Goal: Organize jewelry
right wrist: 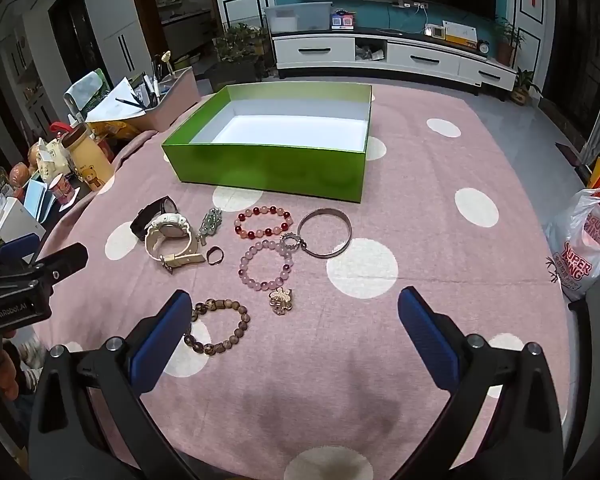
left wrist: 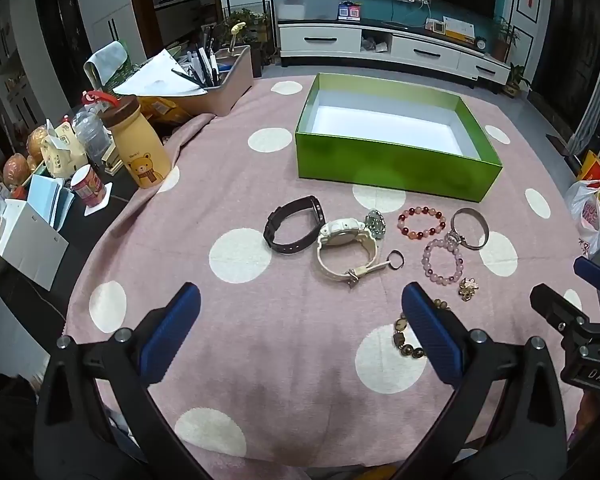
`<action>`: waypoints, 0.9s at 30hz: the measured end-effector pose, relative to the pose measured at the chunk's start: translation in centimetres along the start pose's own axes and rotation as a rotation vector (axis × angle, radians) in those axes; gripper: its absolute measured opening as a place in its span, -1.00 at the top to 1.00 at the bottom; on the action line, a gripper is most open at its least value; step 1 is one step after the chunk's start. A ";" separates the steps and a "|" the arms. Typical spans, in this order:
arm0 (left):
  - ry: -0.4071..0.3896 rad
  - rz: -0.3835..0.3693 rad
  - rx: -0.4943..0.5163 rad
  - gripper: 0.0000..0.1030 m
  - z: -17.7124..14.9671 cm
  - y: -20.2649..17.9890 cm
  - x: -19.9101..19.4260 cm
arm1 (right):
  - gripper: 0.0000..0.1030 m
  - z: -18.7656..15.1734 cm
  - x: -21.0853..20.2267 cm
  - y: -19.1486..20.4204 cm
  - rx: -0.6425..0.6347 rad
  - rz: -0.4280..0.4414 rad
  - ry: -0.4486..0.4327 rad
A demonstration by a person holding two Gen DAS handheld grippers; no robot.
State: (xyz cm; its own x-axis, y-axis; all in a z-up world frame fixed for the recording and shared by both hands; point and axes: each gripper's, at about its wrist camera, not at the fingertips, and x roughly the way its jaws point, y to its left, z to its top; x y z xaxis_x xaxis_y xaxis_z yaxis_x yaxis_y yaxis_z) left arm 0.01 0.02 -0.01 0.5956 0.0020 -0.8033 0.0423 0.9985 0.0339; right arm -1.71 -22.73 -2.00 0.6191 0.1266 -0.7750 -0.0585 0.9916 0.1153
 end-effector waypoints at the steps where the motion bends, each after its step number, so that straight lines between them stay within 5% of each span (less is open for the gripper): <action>1: -0.007 0.015 0.013 -0.96 0.0 -0.1 0.0 | -0.97 0.0 0.0 0.0 0.001 0.000 0.000; 27: -0.003 -0.014 0.022 -0.96 0.0 -0.6 -0.2 | -0.97 0.1 -0.7 0.3 -0.017 0.000 -0.013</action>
State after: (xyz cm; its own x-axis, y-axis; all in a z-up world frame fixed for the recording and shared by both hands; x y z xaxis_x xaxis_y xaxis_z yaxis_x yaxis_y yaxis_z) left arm -0.12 -0.55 0.09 0.5969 -0.0121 -0.8022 0.0682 0.9970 0.0356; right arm -2.09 -22.54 -1.35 0.6296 0.1267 -0.7665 -0.0719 0.9919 0.1049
